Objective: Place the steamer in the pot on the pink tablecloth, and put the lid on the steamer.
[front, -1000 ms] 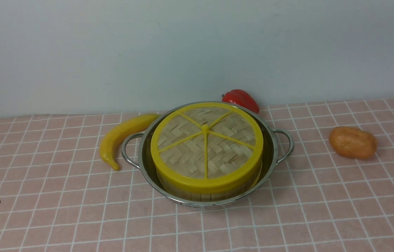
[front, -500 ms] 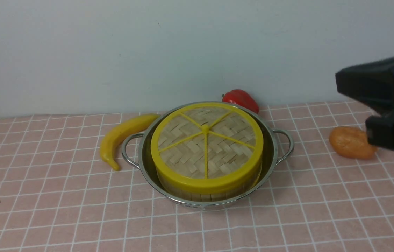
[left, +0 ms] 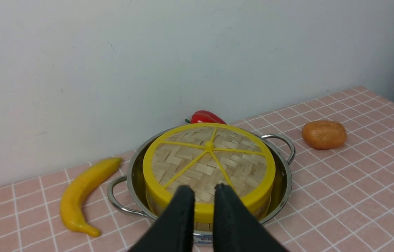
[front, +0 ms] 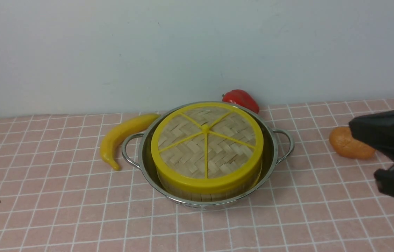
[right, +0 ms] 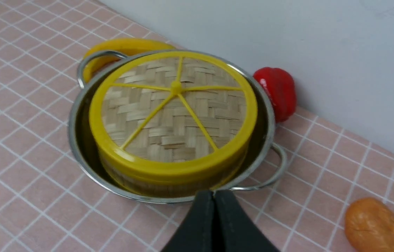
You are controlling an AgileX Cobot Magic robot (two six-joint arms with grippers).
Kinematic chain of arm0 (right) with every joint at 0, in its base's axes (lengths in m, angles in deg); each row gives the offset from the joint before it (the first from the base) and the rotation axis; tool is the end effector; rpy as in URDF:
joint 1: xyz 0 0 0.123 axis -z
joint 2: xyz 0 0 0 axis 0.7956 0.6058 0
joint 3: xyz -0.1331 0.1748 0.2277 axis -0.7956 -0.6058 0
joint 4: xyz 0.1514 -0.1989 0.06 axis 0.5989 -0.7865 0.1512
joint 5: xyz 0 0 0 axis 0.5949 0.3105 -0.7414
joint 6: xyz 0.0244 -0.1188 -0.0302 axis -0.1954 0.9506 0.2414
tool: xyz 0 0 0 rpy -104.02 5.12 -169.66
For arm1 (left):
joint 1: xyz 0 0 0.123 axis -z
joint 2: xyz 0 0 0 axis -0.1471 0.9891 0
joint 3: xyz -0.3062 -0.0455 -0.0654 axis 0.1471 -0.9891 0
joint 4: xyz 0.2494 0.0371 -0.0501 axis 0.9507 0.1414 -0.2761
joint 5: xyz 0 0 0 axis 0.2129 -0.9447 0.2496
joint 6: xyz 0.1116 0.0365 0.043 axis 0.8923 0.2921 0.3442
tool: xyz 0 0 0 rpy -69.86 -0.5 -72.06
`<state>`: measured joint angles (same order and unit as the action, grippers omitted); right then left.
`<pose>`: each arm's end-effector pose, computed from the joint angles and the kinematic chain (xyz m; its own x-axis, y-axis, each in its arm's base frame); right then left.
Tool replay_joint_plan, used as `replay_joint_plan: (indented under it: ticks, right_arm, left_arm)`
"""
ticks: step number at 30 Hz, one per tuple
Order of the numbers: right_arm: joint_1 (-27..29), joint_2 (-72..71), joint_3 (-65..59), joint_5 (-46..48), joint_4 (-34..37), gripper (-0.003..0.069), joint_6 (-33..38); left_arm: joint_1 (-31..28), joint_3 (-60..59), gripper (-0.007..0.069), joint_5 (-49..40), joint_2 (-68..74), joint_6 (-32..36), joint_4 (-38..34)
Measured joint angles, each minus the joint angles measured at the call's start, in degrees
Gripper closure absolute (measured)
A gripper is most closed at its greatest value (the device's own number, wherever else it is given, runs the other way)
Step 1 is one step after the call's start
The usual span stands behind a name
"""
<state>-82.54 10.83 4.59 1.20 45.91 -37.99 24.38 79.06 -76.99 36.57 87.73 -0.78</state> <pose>0.1639 0.0901 0.3527 -0.4775 -0.2558 -0.8406 -0.4701 0.8826 -0.0016 0.0446 -0.0353 0.3625 -0.1987 0.0619 -0.9781 0.4348 0.9000 -0.0313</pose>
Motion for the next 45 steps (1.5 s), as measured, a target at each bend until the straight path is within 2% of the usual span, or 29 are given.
replay_joint_plan:
  ticks: [9, 16, 26, 31, 45]
  right_arm:
    - [15.7, -16.9, -13.1, -5.9, 3.2, 0.0637, -1.1]
    - [23.1, -35.0, -29.8, -14.1, 4.3, 0.0615, -1.1]
    - [29.4, -49.6, -47.0, -18.6, 4.0, 0.0594, -1.1]
    - [30.6, -49.6, -47.8, -22.3, 4.0, 0.0583, -1.1]
    - [30.6, -49.6, -47.8, -22.9, 4.0, 0.0538, -1.1]
  left_arm:
    - [0.0, 0.0, 0.0529, 0.0, 0.0, 0.0, -0.1]
    - [0.0, 0.0, 0.0512, 0.0, 0.0, 0.0, -0.1]
    - [0.0, 0.0, 0.0490, 0.0, 0.0, 0.0, -0.1]
    - [0.0, 0.0, 0.0486, 0.0, 0.0, 0.0, -0.1]
    - [0.0, 0.0, 0.0464, 0.0, 0.0, 0.1, -0.1]
